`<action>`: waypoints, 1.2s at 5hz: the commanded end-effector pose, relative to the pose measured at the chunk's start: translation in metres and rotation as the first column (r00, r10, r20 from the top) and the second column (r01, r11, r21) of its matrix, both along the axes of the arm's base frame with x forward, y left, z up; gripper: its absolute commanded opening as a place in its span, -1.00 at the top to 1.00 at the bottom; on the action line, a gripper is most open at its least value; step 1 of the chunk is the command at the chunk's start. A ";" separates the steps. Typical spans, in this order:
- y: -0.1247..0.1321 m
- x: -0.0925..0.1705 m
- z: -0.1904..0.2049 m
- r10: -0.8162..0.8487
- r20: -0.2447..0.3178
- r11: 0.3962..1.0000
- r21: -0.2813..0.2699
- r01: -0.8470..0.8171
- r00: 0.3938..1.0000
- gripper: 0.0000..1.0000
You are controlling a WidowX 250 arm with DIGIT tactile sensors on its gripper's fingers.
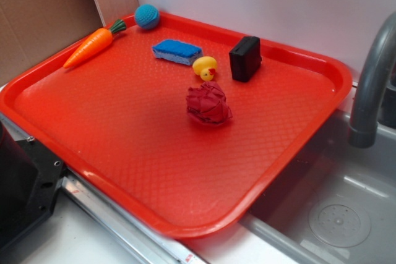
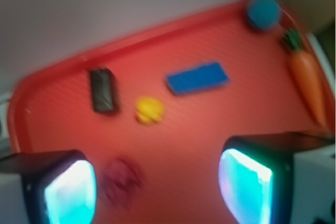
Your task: Grab the black box.
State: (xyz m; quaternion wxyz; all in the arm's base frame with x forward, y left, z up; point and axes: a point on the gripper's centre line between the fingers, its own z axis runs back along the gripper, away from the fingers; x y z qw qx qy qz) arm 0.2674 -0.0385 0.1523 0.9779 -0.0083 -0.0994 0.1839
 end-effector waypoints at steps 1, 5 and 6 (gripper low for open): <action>-0.004 0.041 -0.034 0.068 0.045 0.997 -0.042 -0.066 0.997 -1.00; -0.021 0.076 -0.084 -0.035 0.053 0.992 -0.117 0.041 0.998 -1.00; -0.025 0.079 -0.092 -0.054 0.038 0.992 -0.116 0.058 0.998 -1.00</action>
